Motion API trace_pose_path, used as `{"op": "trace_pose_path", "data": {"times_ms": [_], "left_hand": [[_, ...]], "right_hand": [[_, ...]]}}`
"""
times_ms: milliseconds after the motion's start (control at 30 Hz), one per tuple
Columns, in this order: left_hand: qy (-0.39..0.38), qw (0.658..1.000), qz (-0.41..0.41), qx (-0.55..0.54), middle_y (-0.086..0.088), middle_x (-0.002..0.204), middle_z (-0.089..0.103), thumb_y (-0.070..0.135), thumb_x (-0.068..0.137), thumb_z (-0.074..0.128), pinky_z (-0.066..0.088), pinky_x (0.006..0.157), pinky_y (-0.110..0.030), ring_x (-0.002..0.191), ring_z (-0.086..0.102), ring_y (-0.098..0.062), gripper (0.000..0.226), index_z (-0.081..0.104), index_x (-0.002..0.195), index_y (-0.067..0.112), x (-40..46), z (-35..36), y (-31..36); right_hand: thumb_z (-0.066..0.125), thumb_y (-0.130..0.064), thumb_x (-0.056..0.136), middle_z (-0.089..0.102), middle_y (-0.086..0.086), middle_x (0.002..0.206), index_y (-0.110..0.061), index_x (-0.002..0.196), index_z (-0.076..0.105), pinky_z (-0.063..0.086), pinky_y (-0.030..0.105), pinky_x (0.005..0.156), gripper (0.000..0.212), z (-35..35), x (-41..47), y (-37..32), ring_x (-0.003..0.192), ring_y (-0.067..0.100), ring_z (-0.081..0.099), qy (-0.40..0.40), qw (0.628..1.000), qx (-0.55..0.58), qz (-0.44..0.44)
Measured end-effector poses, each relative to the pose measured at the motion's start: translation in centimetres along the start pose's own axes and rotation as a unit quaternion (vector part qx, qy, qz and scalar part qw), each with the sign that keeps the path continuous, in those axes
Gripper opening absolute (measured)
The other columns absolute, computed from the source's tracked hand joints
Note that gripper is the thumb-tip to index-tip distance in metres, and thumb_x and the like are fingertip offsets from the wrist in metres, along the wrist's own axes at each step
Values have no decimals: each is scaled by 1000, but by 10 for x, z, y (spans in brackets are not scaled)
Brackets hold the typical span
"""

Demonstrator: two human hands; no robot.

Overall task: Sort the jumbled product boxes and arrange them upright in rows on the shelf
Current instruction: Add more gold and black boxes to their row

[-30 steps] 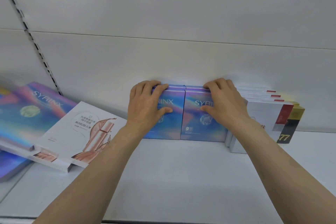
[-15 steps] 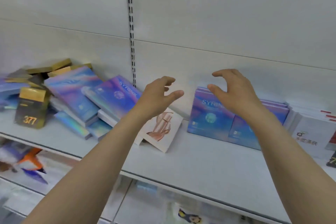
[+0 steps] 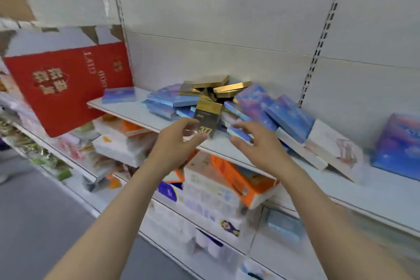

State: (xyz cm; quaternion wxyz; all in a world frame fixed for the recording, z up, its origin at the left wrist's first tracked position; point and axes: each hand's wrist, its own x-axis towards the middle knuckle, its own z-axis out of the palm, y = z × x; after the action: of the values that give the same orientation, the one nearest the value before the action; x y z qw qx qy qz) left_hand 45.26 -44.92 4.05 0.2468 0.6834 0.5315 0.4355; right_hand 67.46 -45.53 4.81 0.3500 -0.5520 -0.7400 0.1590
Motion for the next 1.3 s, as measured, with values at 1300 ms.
{"op": "trace_pose_path", "data": {"times_ms": [1300], "left_hand": [[-131,988,30,-82,16,118,63,51,90,58,39,87,-15,109,54,-2,40,63,121,26,365,-123,-288]], "right_hand": [[31,-42,102,66,14,119,-9,118,61,38,39,90,47,250,367,-54,116,33,53,90,904,-362,206]]}}
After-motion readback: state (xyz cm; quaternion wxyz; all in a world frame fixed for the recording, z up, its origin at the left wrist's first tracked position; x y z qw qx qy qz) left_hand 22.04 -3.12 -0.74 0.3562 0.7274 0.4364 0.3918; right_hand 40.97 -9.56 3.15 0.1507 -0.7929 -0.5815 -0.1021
